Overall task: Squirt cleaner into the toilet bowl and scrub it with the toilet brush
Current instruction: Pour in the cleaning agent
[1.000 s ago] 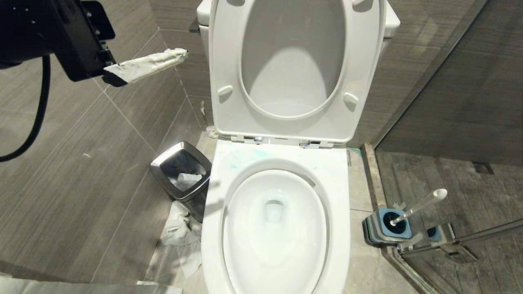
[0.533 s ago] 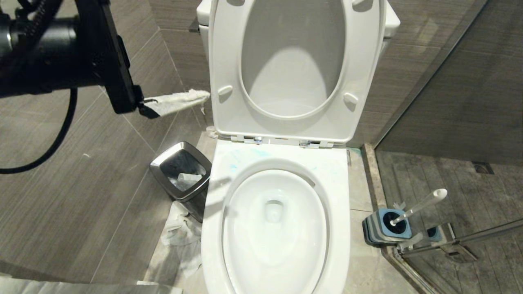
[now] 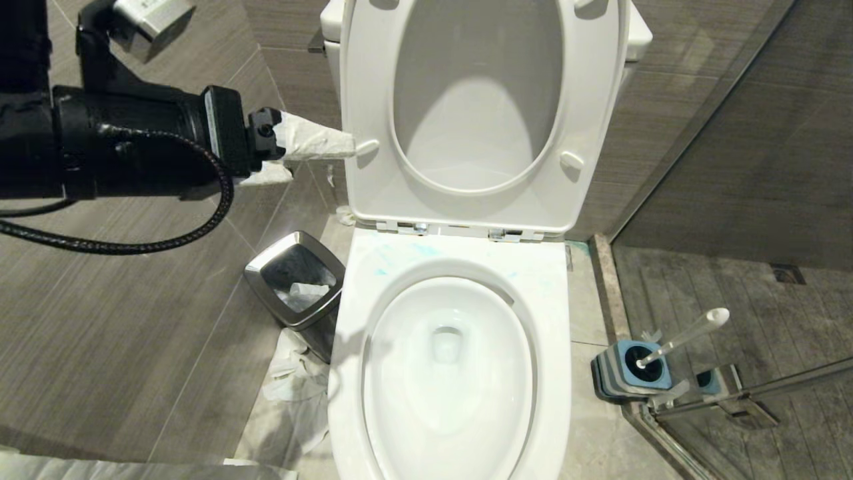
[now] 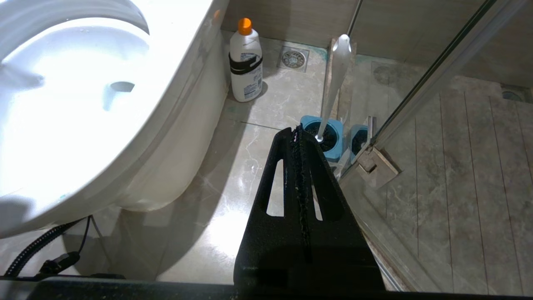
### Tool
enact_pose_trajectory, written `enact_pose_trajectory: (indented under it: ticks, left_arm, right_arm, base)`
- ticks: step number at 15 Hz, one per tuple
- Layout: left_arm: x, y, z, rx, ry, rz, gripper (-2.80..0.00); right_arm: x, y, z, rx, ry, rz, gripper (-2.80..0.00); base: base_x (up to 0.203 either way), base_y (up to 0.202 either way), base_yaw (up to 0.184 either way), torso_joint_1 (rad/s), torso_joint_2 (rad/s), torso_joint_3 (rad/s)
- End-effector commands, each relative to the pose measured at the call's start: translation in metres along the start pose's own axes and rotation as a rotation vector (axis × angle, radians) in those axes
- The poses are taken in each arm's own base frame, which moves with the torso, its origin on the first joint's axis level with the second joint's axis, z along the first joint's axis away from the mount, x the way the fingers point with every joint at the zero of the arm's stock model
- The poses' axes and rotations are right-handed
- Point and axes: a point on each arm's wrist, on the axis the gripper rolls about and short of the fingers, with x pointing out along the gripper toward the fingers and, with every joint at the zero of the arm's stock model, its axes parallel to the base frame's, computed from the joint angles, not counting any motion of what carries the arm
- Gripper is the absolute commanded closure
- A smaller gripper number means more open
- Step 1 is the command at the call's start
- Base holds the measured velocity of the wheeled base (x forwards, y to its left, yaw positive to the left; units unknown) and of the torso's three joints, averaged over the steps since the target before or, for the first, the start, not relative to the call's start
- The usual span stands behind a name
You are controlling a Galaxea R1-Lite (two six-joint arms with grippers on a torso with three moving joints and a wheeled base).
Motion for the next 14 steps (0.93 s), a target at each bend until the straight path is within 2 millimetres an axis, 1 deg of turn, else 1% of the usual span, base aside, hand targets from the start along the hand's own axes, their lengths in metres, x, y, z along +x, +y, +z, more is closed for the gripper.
enact_pose_trajectory:
  ticks: [1,4,8,12,13,14]
  left_arm:
    - [-0.003,-0.001,0.008,0.141,-0.055,0.090,-2.80]
    - [-0.015,-0.004,0.019,0.223,-0.173,0.190,-2.80]
    - [-0.046,-0.013,0.026,0.228,-0.261,0.239,-2.80]
    - [-0.077,-0.020,0.024,0.226,-0.321,0.264,-2.80]
    - [-0.084,-0.022,0.024,0.227,-0.335,0.272,-1.47]
    - [-0.092,-0.023,0.022,0.228,-0.344,0.275,0.00]
  right_arm:
    - [0.001,0.000,-0.003,0.000,0.011,0.001,0.00]
    - [0.001,0.000,-0.003,0.000,0.011,0.001,0.00]
    - [0.001,0.000,-0.003,0.000,0.011,0.001,0.00]
    - [0.001,0.000,-0.003,0.000,0.011,0.001,0.00]
    - [0.001,0.000,-0.003,0.000,0.011,0.001,0.00]
    - [0.001,0.000,-0.003,0.000,0.011,0.001,0.00]
  base:
    - [0.000,0.000,0.000,0.000,0.00,0.000]
    - [0.000,0.000,0.000,0.000,0.00,0.000]
    - [0.000,0.000,0.000,0.000,0.00,0.000]
    - [0.000,0.000,0.000,0.000,0.00,0.000]
    - [0.000,0.000,0.000,0.000,0.00,0.000]
    - [0.000,0.000,0.000,0.000,0.00,0.000]
